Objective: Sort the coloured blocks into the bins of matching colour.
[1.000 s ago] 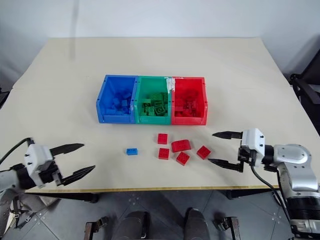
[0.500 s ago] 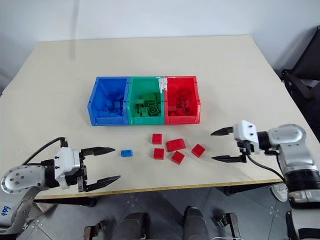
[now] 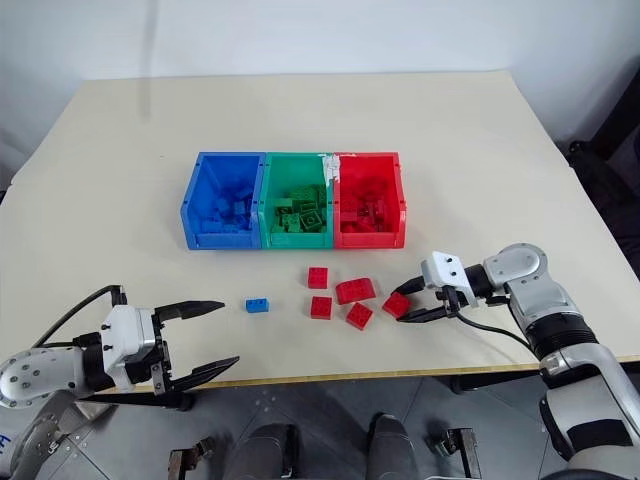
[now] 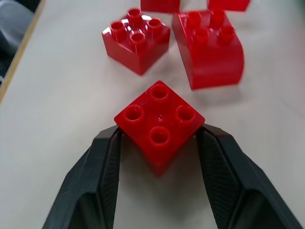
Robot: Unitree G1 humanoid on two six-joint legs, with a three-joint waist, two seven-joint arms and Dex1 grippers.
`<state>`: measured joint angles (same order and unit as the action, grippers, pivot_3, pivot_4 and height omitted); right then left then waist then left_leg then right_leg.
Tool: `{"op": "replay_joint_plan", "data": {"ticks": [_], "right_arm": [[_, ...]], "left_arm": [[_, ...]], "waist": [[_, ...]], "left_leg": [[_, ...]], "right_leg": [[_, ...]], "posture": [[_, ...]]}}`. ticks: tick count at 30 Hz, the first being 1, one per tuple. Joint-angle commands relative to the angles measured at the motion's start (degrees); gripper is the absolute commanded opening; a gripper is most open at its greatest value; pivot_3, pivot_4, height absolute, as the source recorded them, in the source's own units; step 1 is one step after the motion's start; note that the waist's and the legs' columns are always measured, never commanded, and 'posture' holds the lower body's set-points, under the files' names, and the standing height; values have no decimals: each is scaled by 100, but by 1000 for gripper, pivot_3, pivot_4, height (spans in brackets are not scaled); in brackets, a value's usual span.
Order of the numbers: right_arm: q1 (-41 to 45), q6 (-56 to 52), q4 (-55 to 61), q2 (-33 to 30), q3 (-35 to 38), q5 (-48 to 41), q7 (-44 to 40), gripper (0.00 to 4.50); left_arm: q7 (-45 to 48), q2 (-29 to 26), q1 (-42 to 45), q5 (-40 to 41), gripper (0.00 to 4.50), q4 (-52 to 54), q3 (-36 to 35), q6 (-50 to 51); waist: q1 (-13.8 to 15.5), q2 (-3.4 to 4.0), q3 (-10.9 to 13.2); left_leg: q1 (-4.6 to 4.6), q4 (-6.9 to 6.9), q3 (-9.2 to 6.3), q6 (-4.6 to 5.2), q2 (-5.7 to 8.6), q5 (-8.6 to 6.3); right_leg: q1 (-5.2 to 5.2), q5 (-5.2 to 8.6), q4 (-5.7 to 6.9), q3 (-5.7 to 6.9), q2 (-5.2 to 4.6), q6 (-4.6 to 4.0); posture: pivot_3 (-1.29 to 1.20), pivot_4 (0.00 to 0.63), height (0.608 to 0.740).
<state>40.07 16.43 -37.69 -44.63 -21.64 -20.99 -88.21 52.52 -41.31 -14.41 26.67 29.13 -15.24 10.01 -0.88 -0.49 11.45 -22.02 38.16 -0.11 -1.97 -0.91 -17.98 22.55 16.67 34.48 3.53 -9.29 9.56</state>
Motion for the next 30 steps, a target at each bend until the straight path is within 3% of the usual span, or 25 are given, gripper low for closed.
{"op": "replay_joint_plan", "data": {"ticks": [1,5,9,13,14,15,19,22,25,30], "right_arm": [[78,-639,396,-5,695,-468,-265,1992],[649,-1752,555,347,1412,-874,544,1992],[1531,-1972,-153,999,1724,-327,1894,1992],[2083,-2032,-800,1444,1688,195,2382,1992],[2138,-1887,-916,1524,1707,310,2474,2736],[2179,-1775,-1008,1583,1736,399,2533,3034],[2035,-1776,-694,1605,1903,330,2175,4421],[1404,-1984,290,1246,2213,-221,1253,4468],[365,-2170,1285,481,2311,-350,524,4468],[-938,-1568,1568,-499,2486,-18,149,4468]], "left_arm": [[-169,123,-179,106,4500,224,-257,-56],[-322,346,-567,171,4500,87,-748,-168],[-325,481,-868,210,4500,-101,-1185,-257],[-271,469,-914,192,4500,-130,-1279,-276],[-281,461,-882,197,4500,-118,-1271,-265],[-288,455,-861,200,4500,-111,-1265,-258],[-253,404,-633,363,4500,-77,-1144,-113],[-155,360,-326,457,4500,-76,-921,-38],[-63,285,106,247,4500,-212,-486,-69],[21,347,787,18,4500,-488,208,-127]], "waist": [[21,1,0],[-1,3,2],[-79,6,2],[-36,4,1],[-23,4,1],[-15,4,1],[-21,5,2],[-4,5,2],[131,5,2],[177,7,1]], "left_leg": [[-2,2,0,0,0,0],[-1,3,1,-1,-2,-1],[0,1,7,-5,-6,-1],[-7,0,4,-2,-2,-6],[-9,1,4,1,-1,-8],[-13,3,4,5,0,-10],[-17,2,6,7,1,-14],[-17,2,5,7,0,-13],[-17,4,7,9,1,-15],[-12,11,20,11,0,-20]], "right_leg": [[0,0,0,0,0,0],[1,0,1,0,1,0],[12,0,13,-1,1,-4],[15,1,14,1,0,-6],[16,1,13,0,0,-6],[18,1,13,0,-1,-6],[24,1,12,2,-2,-6],[23,0,14,5,-2,-6],[21,0,10,6,-2,-5],[12,-3,-1,8,-3,-1]], "posture": [[0,150,740],[0,150,740],[0,150,740],[0,150,740],[0,150,740],[0,150,740],[0,150,740],[0,150,740],[0,150,740],[0,150,740]]}}
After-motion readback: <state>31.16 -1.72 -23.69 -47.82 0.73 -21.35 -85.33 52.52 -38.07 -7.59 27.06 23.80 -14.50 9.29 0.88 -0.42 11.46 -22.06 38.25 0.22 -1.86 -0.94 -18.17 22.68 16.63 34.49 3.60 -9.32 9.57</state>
